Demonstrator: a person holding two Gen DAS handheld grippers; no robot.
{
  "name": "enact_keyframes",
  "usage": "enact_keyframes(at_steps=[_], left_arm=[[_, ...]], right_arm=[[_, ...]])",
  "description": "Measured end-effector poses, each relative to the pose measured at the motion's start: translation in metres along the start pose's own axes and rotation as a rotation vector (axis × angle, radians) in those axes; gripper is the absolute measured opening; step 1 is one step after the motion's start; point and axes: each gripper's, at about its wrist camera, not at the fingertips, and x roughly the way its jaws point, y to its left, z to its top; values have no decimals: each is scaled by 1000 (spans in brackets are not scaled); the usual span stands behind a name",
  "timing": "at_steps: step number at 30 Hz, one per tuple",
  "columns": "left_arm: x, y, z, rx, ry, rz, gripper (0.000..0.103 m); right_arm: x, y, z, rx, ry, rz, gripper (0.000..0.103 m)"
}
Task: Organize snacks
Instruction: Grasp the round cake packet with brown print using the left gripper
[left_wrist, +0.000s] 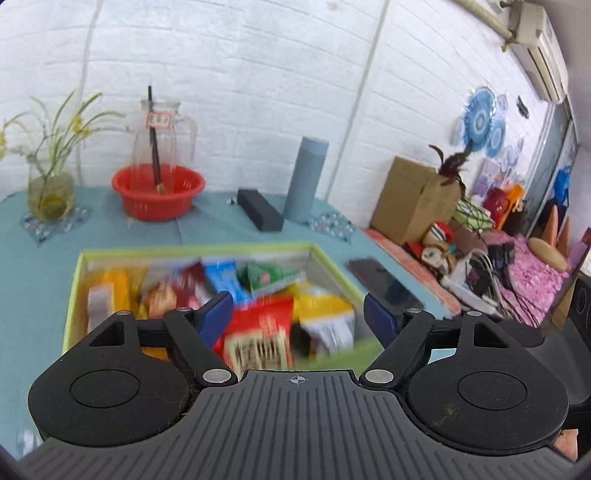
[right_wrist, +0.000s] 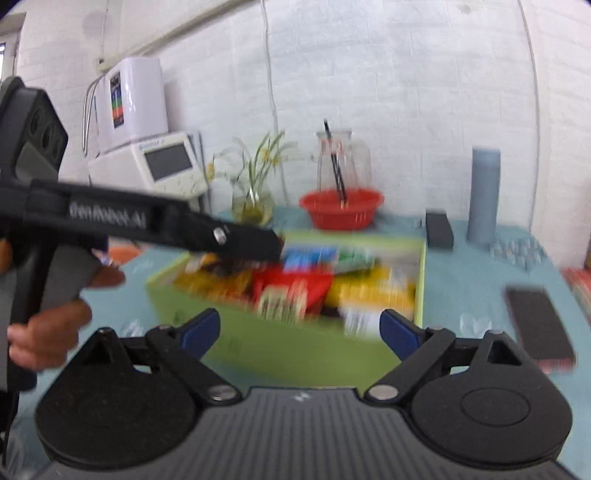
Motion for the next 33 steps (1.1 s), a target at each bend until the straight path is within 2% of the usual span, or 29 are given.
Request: enact_keyframes(at_steps=[3,6,8,10,13,16,19,23,26,29,33], left_arm=[[-2,-1,-38,-8,111,-19,62],[14,0,-70,-25,230,-20,54],[23,-1,-80,-46,281,-40,49],[31,-5,-85,-43,303,-73,49],[42,-9,-88,-32,341,-64,38],[38,-9,-91,-34,347,-80,21],[22,-3,-101,-65,362,-84,17],[-12,1,-120,-91,343,-57,17],[-36,-4,-136,-108,319,-37,18],[-54,-6,-146,-118,297,3,20],[-63,0,-153,-163,281,-18,26]], right_arm=[[-11,15,-43,50,102,22,92],[-9,33,-68,53,166,61,92],[0,41,-70,37,190,61,92],[13,47,-67,0,205,50,92],[25,54,-62,-59,219,8,93],[28,61,-62,-78,236,33,92],[20,72,-69,-73,237,64,93],[6,98,-81,-80,221,76,93],[-2,112,-87,-43,205,45,93],[-9,128,-93,-57,209,21,93],[-20,140,-102,-36,183,3,93]])
